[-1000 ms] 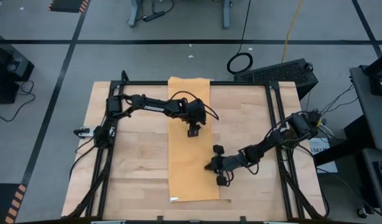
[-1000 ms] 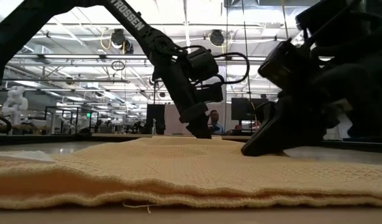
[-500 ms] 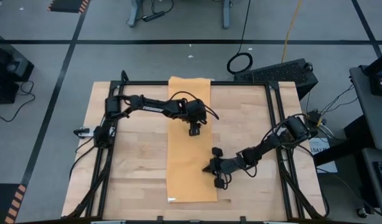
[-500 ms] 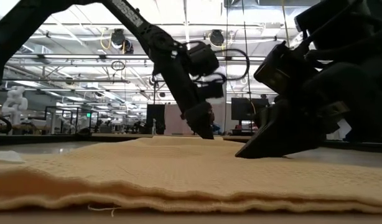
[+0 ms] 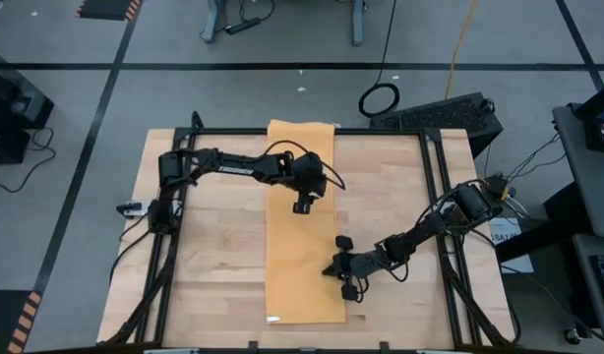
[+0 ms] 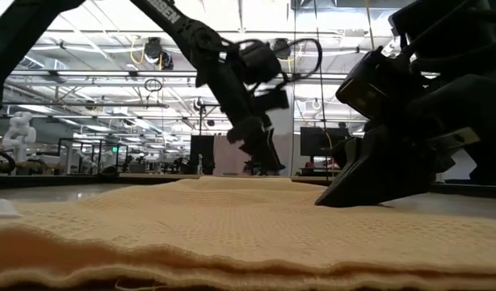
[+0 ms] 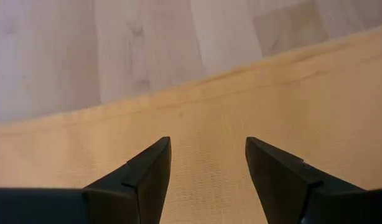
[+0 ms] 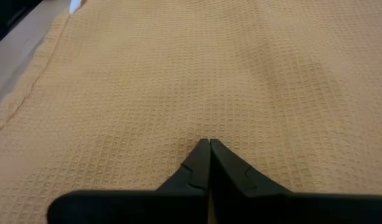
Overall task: Roll towel
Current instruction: Fold the yellow towel
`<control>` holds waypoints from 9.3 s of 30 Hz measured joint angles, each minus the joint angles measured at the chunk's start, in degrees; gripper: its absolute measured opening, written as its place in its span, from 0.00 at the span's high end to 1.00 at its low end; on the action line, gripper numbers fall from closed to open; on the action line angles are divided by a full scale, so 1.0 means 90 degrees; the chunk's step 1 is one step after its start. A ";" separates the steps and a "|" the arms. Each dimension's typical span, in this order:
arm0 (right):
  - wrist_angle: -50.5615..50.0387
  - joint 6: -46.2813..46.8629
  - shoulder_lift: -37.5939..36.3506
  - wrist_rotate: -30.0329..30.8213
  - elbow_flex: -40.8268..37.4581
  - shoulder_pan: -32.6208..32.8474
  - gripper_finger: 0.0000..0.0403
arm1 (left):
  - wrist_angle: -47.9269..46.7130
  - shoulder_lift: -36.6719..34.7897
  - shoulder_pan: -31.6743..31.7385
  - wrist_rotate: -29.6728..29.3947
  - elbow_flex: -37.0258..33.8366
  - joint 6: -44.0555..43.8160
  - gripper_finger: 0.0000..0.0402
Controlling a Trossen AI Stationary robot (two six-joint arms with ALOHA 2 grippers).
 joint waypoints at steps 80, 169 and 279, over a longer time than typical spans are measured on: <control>-0.3340 -0.1175 -0.3318 0.1833 -0.0154 -0.0859 1.00 | 0.0496 -0.1403 -0.1940 0.0497 -0.1488 -0.3093 0.70; 0.0529 0.1169 -0.0454 0.0322 -0.0260 -0.0109 1.00 | 0.2009 -0.2206 0.2074 0.0430 -0.2896 -0.0907 0.70; -0.3997 -0.1362 -0.0369 -0.1953 0.1953 -0.5651 1.00 | 0.2653 -0.2220 0.1663 -0.0675 -0.4301 -0.2109 0.89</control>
